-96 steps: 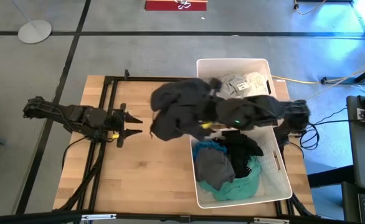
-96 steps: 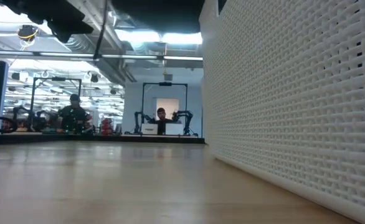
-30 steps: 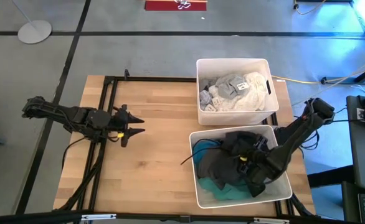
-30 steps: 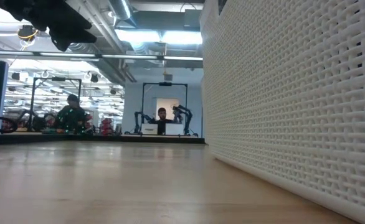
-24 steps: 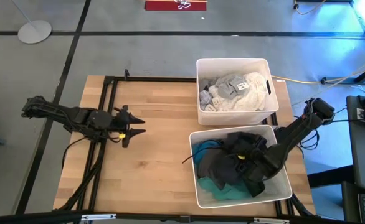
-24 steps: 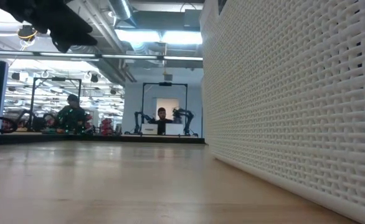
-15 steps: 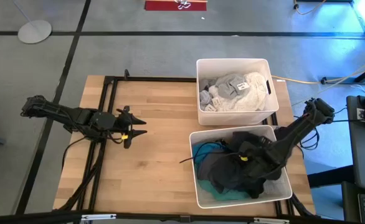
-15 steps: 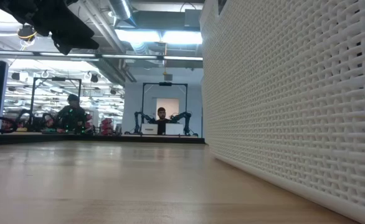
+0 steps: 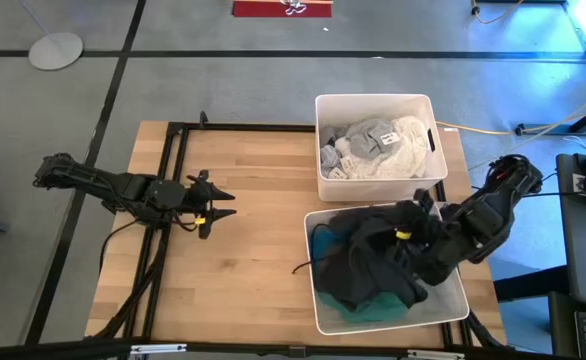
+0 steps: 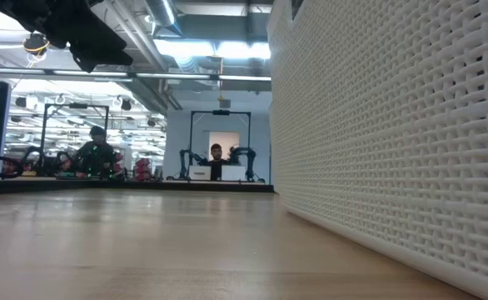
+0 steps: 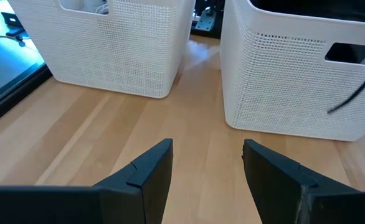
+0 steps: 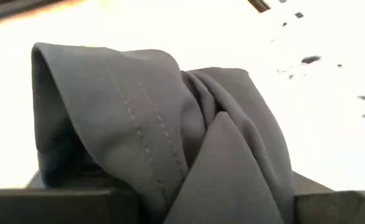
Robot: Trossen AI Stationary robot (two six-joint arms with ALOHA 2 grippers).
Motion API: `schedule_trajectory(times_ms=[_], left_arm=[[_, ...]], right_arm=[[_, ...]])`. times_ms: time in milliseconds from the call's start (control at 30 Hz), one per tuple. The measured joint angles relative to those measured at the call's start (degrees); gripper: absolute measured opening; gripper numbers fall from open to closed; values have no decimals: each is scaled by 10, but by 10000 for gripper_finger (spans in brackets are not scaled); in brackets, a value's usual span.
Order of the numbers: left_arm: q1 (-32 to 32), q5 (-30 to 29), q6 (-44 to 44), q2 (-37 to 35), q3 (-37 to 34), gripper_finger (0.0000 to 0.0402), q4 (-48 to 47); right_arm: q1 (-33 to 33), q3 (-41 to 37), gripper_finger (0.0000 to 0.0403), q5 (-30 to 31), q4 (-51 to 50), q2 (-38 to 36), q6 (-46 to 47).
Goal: Sort clothes
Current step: Put the black pants into the bottom white laundry bin
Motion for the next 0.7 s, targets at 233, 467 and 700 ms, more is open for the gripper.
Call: schedule_trajectory(times_ms=[233,467,700], left_arm=[[0,0,-1,0,0,182,-1],[0,0,1,0,0,182,-1],[0,0,0,0,0,182,-1]], right_arm=[[-3,-71,151,-119,-14,0,54],[-5,-147,212,-313,-34,-3,161],[-50,-126,257,-555,-34,-20,201]])
